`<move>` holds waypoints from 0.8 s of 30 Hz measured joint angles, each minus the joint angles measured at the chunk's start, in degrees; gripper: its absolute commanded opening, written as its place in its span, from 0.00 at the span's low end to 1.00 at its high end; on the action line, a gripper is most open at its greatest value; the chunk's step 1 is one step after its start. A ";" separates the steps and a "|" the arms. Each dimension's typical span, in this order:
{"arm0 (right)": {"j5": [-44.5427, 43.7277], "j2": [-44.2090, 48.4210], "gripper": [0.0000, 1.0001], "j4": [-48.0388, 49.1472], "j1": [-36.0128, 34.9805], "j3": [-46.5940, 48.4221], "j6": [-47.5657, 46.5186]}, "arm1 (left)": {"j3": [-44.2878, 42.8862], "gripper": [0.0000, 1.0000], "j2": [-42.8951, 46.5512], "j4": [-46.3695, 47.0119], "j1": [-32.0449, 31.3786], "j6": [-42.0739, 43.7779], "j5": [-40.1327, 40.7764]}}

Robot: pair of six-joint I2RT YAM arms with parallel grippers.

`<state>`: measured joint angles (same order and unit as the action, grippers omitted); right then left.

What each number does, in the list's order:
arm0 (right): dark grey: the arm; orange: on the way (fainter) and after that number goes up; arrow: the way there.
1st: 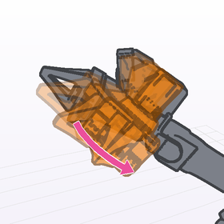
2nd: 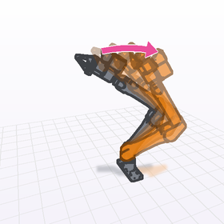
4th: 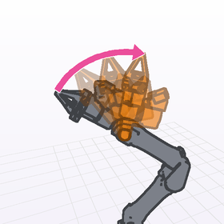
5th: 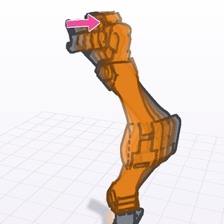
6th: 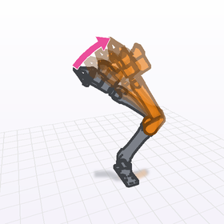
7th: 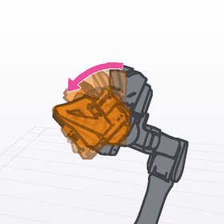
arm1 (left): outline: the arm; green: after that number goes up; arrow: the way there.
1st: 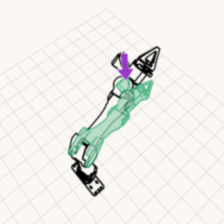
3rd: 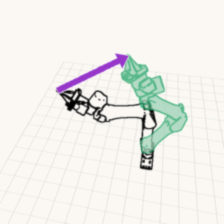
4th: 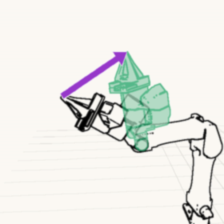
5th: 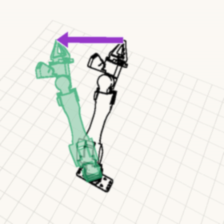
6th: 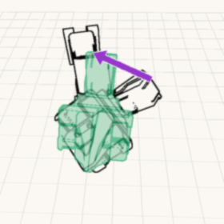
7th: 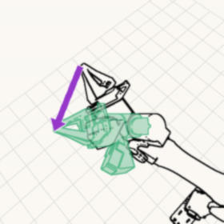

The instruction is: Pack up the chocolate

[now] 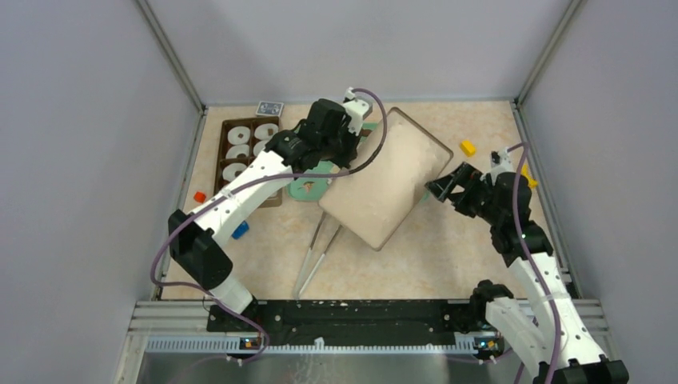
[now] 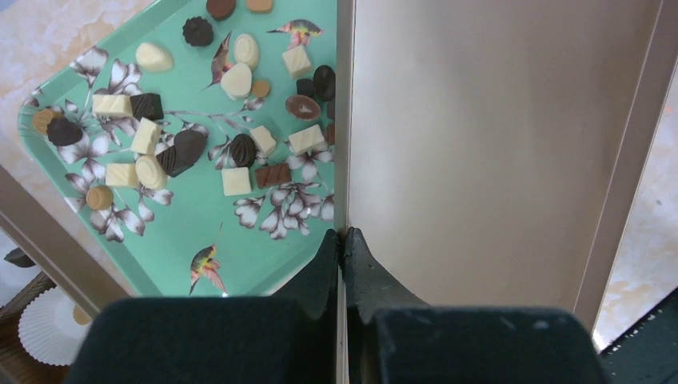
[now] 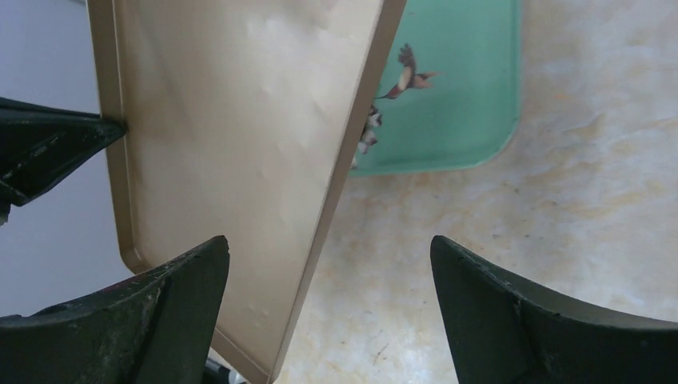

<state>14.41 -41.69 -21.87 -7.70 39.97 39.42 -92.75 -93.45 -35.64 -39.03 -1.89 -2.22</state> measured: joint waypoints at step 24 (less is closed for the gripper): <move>26.86 -7.96 0.00 41.00 0.00 -8.59 15.10 | 4.04 0.92 7.80 3.13 2.38 -5.31 -14.75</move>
<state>41.28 -49.65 19.14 -7.70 31.38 54.52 -88.71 -85.65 -32.51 -36.64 -7.20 -16.97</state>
